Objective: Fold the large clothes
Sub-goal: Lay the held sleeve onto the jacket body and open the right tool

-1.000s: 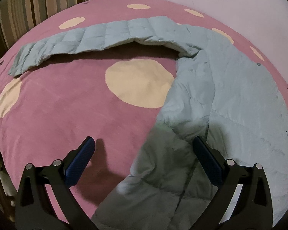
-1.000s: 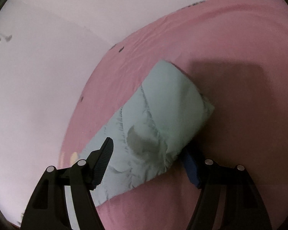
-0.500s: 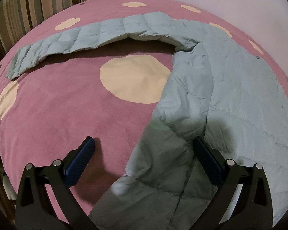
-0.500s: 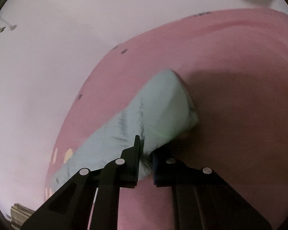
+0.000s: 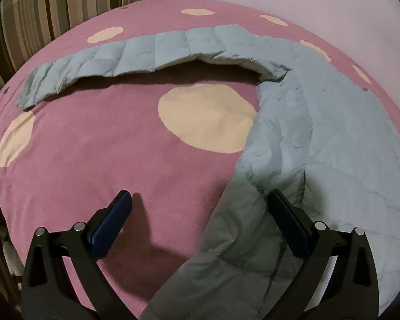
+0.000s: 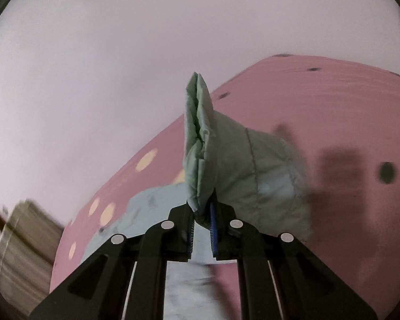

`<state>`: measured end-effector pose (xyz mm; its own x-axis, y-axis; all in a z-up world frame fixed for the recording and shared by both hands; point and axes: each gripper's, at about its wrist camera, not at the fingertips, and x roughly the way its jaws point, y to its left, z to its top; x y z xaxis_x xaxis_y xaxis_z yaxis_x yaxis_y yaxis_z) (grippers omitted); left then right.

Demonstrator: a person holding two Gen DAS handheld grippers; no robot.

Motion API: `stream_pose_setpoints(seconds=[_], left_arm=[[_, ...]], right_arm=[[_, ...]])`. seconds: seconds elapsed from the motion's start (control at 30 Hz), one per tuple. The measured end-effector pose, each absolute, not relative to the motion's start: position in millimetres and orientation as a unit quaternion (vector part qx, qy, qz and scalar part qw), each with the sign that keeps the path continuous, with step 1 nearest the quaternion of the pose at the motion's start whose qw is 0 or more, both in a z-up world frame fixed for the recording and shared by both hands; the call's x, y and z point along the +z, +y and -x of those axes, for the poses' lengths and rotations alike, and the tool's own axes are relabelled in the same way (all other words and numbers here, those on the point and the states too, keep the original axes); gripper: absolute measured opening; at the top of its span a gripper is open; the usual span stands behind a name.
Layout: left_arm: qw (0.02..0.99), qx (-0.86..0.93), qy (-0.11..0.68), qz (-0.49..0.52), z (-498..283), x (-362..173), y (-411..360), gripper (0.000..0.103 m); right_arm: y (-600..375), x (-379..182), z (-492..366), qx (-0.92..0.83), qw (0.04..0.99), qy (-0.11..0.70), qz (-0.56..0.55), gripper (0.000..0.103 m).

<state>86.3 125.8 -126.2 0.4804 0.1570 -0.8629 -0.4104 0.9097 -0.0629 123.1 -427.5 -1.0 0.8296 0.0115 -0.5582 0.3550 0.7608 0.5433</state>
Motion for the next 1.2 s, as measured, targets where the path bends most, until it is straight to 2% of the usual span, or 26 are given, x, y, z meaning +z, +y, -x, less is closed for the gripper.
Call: stream_pose_setpoints(seconds=[0.27,0.57,1.03,1.1,1.13,1.17,1.2], left_arm=[[0.854,0.168,0.479,0.118,-88.0,-131.6,122.9,0.101],[0.861,0.173,0.467,0.104,-87.9,-134.8,118.9,0.101],[0.863,0.176,0.463,0.101,-84.6,-135.4,116.3,0.101],[0.863,0.177,0.463,0.100,-84.7,-135.0,116.3,0.101],[0.863,0.177,0.463,0.100,-84.7,-134.7,116.4,0.101],[0.863,0.177,0.463,0.100,-84.6,-134.8,116.4,0.101],[0.863,0.177,0.463,0.100,-84.6,-134.8,116.3,0.101]], right_arm=[[-276.9,2.2,-210.7,0.026,0.912,0.336,-0.236,0.010],[-130.1,-42.3,-243.8,0.136,0.891,0.407,-0.144,0.010],[-34.5,-107.3,-251.3,0.215,0.833,0.507,-0.050,0.011],[-36.8,-104.6,-249.9,0.222,0.830,0.508,-0.053,0.015],[-38.0,-102.1,-248.1,0.230,0.827,0.510,-0.058,0.022],[-39.7,-99.2,-245.4,0.239,0.823,0.512,-0.064,0.033],[-37.5,-97.4,-242.4,0.246,0.819,0.514,-0.069,0.039]])
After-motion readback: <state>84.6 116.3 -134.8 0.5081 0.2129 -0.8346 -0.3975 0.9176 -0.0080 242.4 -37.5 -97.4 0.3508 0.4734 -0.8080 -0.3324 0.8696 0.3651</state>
